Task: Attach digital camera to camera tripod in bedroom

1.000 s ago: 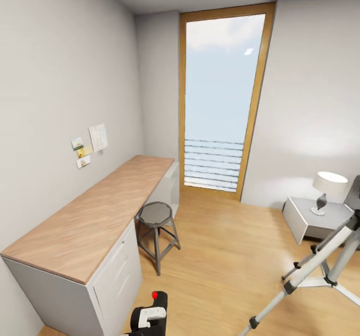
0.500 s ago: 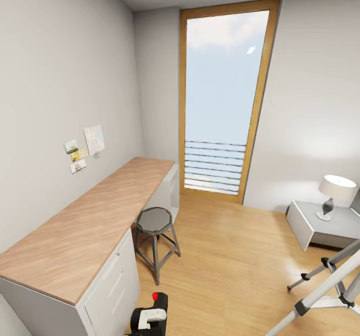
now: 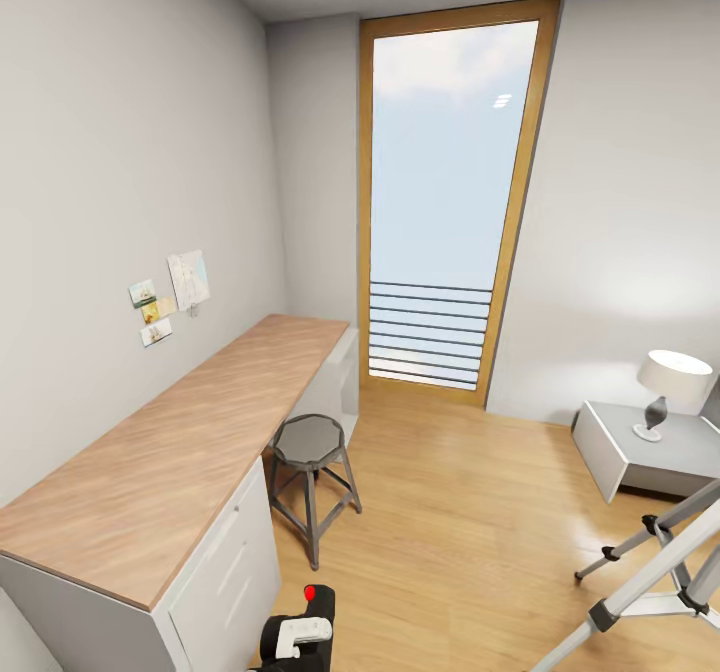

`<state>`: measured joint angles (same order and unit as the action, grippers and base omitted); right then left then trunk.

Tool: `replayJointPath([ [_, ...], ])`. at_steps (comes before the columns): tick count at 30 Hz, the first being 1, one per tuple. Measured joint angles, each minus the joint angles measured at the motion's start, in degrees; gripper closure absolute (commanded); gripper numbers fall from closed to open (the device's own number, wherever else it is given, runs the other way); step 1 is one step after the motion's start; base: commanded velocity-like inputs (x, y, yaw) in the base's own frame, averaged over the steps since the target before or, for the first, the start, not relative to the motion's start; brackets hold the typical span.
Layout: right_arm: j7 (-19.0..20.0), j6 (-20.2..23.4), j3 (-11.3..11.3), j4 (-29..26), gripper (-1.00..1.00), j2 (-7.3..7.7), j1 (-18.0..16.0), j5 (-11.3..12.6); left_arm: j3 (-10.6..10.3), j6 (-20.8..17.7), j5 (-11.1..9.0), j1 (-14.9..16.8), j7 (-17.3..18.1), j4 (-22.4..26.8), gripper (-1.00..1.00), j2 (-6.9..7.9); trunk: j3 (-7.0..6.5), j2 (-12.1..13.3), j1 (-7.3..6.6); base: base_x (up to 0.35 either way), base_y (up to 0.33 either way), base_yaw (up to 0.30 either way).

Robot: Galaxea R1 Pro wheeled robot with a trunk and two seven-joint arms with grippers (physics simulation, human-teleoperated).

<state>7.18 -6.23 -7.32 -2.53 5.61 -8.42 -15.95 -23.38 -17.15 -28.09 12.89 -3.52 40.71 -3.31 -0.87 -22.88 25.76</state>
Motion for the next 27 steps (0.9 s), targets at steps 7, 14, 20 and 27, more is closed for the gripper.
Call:
replayJointPath([
  [7,0.0,0.0,0.0,0.03,-1.0,0.0,0.0,0.0,-0.14,-0.03,0.09,0.01,-0.01,0.05,1.0,-0.13,0.0,0.0,0.0,0.0,0.0,0.0],
  [14,0.0,-0.01,0.0,0.03,-1.0,0.0,0.0,0.0,-0.23,0.15,0.14,0.0,0.03,0.01,1.0,-0.12,0.0,-0.01,-0.02,0.143,0.0,0.0],
  [20,-0.03,-0.01,0.0,0.03,-1.0,0.0,0.0,0.0,-0.32,0.24,0.16,0.0,0.05,0.0,1.0,-0.07,0.0,-0.01,-0.03,0.286,0.0,0.0],
  [27,-0.08,-0.01,0.0,0.04,-1.0,0.0,0.0,0.0,-0.34,0.15,0.17,0.01,0.06,0.0,1.0,-0.06,0.0,-0.01,-0.03,0.315,0.0,0.0],
])
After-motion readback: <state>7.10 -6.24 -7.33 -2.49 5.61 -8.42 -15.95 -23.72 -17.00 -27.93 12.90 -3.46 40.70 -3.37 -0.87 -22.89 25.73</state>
